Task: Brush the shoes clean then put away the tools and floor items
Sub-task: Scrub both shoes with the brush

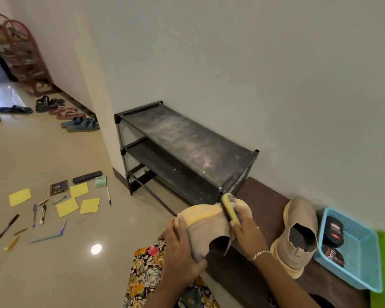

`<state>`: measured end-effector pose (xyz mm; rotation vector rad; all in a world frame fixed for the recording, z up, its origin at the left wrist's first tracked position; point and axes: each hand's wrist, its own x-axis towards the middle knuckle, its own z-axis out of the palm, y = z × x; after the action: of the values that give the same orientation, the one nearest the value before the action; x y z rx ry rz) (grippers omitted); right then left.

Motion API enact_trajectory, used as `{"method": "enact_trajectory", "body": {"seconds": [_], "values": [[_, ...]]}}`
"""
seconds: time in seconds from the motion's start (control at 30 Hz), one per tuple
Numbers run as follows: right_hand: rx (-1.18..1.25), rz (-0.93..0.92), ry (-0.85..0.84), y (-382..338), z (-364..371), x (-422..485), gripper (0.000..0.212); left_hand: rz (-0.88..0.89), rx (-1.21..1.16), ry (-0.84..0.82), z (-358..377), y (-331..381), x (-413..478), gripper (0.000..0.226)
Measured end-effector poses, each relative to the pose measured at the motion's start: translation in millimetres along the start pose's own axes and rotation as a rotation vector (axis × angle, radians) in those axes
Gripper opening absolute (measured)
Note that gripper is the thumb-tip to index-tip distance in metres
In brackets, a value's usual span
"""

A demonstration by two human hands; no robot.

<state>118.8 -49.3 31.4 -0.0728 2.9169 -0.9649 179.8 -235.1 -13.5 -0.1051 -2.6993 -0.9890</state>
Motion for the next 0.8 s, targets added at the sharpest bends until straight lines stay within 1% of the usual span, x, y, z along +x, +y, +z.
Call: {"method": "enact_trajectory", "body": {"seconds": [0.03, 0.07, 0.1, 0.17, 0.2, 0.23, 0.27, 0.3, 0.33, 0.37, 0.43, 0.47, 0.5, 0.53, 0.6, 0.63, 0.67, 0.7, 0.73, 0.8], "values": [[0.020, 0.060, 0.016, -0.5, -0.6, 3.5, 0.044, 0.003, 0.007, -0.005, 1.4, -0.4, 0.1, 0.119], [0.008, 0.048, 0.010, -5.9, 2.7, 2.5, 0.044, 0.012, 0.018, -0.002, 3.0, -1.6, 0.2, 0.119], [0.004, -0.016, -0.017, -15.2, 8.8, -3.2, 0.045, 0.019, 0.024, 0.002, 4.3, -3.6, 0.7, 0.117], [0.000, -0.224, -0.119, -39.8, 22.8, -28.5, 0.049, 0.003, 0.004, 0.011, 5.6, -8.1, 2.0, 0.110], [-0.053, -0.318, -0.183, -45.7, 28.9, -40.6, 0.053, -0.018, -0.017, 0.011, 5.9, -9.9, 2.8, 0.106], [-0.136, -0.376, -0.213, -46.9, 31.8, -46.7, 0.059, -0.038, -0.032, 0.002, 5.8, -11.1, 3.6, 0.103], [-0.220, -0.399, -0.197, -41.8, 30.8, -45.0, 0.062, -0.050, -0.027, -0.011, 6.1, -11.8, 3.9, 0.104], [-0.278, -0.375, -0.160, -32.2, 26.6, -37.6, 0.059, -0.048, -0.006, -0.028, 6.3, -11.7, 3.6, 0.108], [-0.289, -0.298, -0.132, -22.2, 20.8, -28.5, 0.053, -0.039, 0.014, -0.043, 7.1, -11.7, 3.2, 0.112], [-0.286, -0.174, -0.117, -12.7, 16.3, -18.3, 0.049, -0.032, 0.023, -0.053, 8.3, -11.6, 2.4, 0.114], [-0.242, 0.057, -0.027, -3.9, 7.8, -4.0, 0.048, -0.035, 0.025, -0.062, 11.5, -12.1, 0.9, 0.117], [-0.217, 0.116, 0.005, -5.0, 9.3, -3.1, 0.049, -0.044, 0.022, -0.063, 12.7, -12.4, 0.5, 0.118], [-0.176, 0.114, 0.005, -9.9, 12.1, -6.4, 0.050, -0.057, 0.014, -0.059, 13.9, -13.4, 0.3, 0.118], [-0.129, 0.052, -0.028, -19.4, 17.1, -15.5, 0.051, -0.069, -0.002, -0.055, 13.7, -13.5, 1.0, 0.116], [-0.075, -0.172, -0.138, -38.2, 30.1, -46.7, 0.057, -0.108, -0.032, -0.044, 15.0, -13.8, 3.6, 0.112], [-0.098, -0.255, -0.205, -43.3, 35.0, -62.7, 0.063, -0.146, -0.063, -0.061, 14.6, -12.8, 3.9, 0.112], [-0.154, -0.300, -0.231, -41.5, 36.8, -71.3, 0.071, -0.170, -0.087, -0.092, 13.7, -11.8, 4.4, 0.112], [-0.231, -0.312, -0.208, -32.6, 34.0, -70.7, 0.077, -0.162, -0.080, -0.102, 13.3, -11.3, 4.2, 0.113], [-0.310, -0.259, -0.180, -18.0, 28.3, -62.6, 0.075, -0.133, -0.050, -0.094, 14.3, -12.3, 3.5, 0.115], [-0.346, 0.041, -0.120, 10.6, 15.0, -40.0, 0.055, -0.091, -0.019, -0.076, 15.9, -14.7, 2.3, 0.116]]}}
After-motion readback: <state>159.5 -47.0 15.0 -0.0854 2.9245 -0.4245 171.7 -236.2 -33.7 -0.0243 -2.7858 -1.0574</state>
